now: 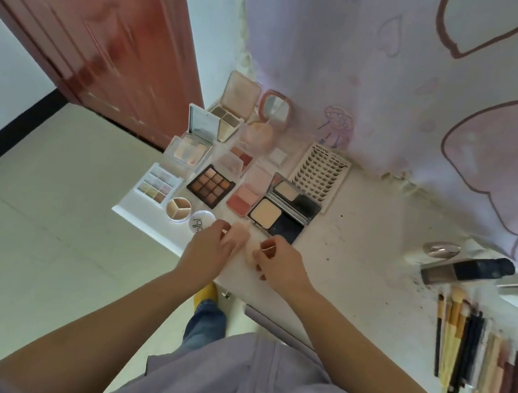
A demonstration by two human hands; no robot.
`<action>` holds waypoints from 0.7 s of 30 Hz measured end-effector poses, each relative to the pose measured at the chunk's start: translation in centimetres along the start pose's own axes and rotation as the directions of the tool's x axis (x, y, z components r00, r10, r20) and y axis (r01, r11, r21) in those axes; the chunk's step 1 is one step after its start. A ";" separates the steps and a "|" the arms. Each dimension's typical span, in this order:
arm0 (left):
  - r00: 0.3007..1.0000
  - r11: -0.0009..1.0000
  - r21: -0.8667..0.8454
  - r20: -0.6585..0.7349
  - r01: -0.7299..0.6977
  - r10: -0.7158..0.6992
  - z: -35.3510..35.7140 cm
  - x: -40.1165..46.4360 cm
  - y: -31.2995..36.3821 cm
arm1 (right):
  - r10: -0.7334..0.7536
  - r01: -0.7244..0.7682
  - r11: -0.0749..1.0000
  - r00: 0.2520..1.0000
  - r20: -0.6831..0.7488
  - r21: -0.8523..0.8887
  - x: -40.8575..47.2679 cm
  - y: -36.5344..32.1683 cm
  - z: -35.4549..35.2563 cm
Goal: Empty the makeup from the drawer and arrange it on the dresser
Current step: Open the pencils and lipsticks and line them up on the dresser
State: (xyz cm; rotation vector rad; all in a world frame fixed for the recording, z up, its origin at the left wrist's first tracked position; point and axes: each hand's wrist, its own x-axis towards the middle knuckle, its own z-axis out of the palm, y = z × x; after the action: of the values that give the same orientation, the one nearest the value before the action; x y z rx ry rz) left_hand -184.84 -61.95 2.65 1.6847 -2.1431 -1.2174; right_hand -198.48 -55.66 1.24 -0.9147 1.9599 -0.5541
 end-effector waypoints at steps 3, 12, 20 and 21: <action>0.996 0.986 0.139 0.000 -0.086 0.087 0.1 0.5 -0.6 | -0.009 0.008 0.997 1.000 -0.018 -0.073 0.3 -0.5 0.8; 0.933 0.744 0.591 0.043 -0.311 0.356 0.3 0.6 0.2 | -0.074 0.059 0.987 0.992 -0.099 -0.149 -1.4 -1.2 -2.6; 0.696 0.659 0.230 0.309 -0.716 0.648 6.8 0.4 10.6 | -0.214 -0.099 0.743 0.902 -0.374 -0.662 -4.6 3.7 -20.2; 0.692 0.674 0.194 0.345 -0.713 0.634 8.4 0.5 12.3 | -0.187 -0.148 0.631 0.924 -0.334 -0.762 -4.5 4.6 -21.8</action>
State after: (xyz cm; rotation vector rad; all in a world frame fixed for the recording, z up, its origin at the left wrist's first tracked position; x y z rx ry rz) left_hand -198.91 -57.75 5.14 0.6273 -2.8493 -0.9072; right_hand -217.36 -48.62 11.75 -1.4373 2.6217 0.1962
